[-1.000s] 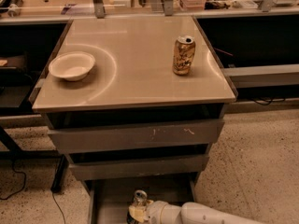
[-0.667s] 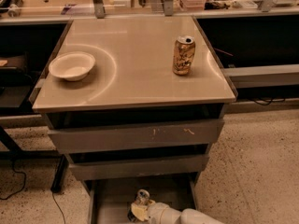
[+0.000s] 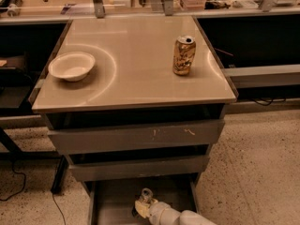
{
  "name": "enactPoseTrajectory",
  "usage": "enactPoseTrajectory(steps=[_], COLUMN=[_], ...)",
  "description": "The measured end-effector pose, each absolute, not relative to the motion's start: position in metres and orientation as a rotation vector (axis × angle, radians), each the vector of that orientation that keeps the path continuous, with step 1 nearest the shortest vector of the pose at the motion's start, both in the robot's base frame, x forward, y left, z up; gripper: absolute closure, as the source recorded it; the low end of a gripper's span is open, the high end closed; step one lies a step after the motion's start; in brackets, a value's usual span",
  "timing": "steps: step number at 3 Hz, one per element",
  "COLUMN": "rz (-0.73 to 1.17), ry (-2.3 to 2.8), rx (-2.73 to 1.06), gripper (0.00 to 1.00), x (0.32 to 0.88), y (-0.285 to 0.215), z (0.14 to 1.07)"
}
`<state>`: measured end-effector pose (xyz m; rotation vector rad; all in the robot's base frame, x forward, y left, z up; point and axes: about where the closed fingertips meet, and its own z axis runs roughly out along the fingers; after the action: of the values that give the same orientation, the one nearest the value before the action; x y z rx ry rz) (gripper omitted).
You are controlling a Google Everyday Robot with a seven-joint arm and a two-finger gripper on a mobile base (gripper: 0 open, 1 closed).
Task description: Place redbull can into bottom drawer
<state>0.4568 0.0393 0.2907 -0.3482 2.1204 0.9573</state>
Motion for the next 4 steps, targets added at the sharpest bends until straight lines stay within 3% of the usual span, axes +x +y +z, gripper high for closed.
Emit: enactPoseTrajectory(steps=[4], rz=[0.808], ry=[2.188], rx=[-0.272], gripper=[1.0], x=[0.488], y=[0.023], z=[0.25])
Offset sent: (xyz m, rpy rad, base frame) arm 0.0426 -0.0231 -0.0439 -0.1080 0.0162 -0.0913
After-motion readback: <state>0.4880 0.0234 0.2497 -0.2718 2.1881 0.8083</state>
